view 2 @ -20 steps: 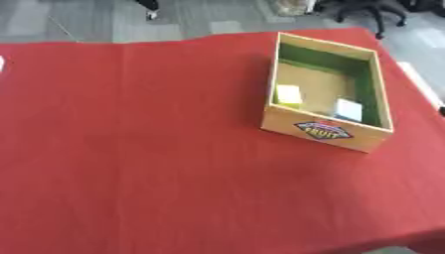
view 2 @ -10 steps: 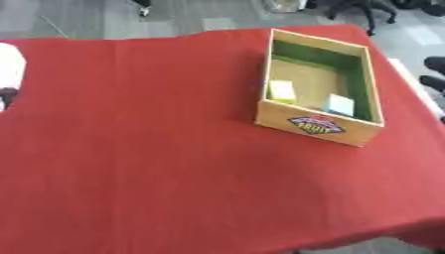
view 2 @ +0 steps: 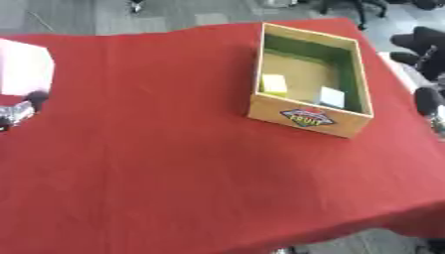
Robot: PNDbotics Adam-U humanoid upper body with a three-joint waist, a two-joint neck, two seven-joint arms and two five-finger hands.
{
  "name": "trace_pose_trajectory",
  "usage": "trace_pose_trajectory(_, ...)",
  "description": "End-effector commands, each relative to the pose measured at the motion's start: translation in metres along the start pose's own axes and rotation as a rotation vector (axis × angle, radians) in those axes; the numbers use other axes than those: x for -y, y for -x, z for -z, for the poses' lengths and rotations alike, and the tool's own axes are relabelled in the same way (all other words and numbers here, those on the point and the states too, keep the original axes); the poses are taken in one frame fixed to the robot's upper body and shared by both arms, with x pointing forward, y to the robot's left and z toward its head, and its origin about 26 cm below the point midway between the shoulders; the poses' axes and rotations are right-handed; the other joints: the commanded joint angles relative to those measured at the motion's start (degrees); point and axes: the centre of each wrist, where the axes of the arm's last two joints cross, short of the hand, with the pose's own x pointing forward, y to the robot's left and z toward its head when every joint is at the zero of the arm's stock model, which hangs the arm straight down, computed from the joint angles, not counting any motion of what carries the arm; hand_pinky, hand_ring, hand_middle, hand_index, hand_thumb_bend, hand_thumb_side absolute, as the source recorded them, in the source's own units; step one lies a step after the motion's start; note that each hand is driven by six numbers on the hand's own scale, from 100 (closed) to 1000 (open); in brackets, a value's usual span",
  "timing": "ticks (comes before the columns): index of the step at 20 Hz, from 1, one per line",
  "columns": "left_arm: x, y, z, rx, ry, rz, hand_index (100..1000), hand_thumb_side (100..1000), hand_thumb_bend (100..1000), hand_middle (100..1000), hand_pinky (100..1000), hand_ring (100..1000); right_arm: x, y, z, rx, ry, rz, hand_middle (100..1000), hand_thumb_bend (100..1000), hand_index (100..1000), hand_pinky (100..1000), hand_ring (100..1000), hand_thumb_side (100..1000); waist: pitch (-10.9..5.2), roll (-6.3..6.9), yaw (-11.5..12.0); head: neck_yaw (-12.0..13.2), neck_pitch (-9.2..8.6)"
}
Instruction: Pick up the objects with one hand, pass them to the other hand, and then place them into the box on the other side of the table.
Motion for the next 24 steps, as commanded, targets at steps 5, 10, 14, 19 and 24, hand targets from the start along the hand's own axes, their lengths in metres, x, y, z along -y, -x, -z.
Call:
trace_pose_trajectory(5,0.008,-0.012,0.006,0.096,-0.009,0.052,542,320,100,475,710,544,0.005,-0.006,0.029,0.045,-0.131,-0.047,905,100,985,948,1000,377,-1.41,-0.53,-0.4,-1.47,1.21)
trace_pose_trajectory(10,0.018,-0.018,0.011,0.145,-0.015,0.1,545,304,100,477,710,546,0.004,-0.007,0.05,0.072,-0.205,-0.077,906,100,978,946,1000,281,-1.63,-0.86,-0.58,-2.33,1.72)
trace_pose_trajectory(14,0.025,-0.016,0.013,0.155,-0.013,0.109,544,310,100,476,710,546,0.0,-0.008,0.063,0.083,-0.264,-0.101,906,100,977,945,1000,266,-1.84,-1.43,-0.96,-2.71,2.26)
trace_pose_trajectory(19,0.033,-0.013,0.013,0.165,-0.017,0.114,544,316,100,475,709,545,-0.003,-0.009,0.076,0.098,-0.313,-0.12,904,100,974,942,1000,237,-1.89,-2.14,-1.53,-2.51,2.46)
trace_pose_trajectory(24,0.038,-0.014,0.015,0.185,-0.025,0.122,544,312,100,475,710,547,-0.007,-0.004,0.087,0.101,-0.366,-0.138,905,100,973,942,1000,214,-1.74,-2.76,-1.8,-2.25,2.46)
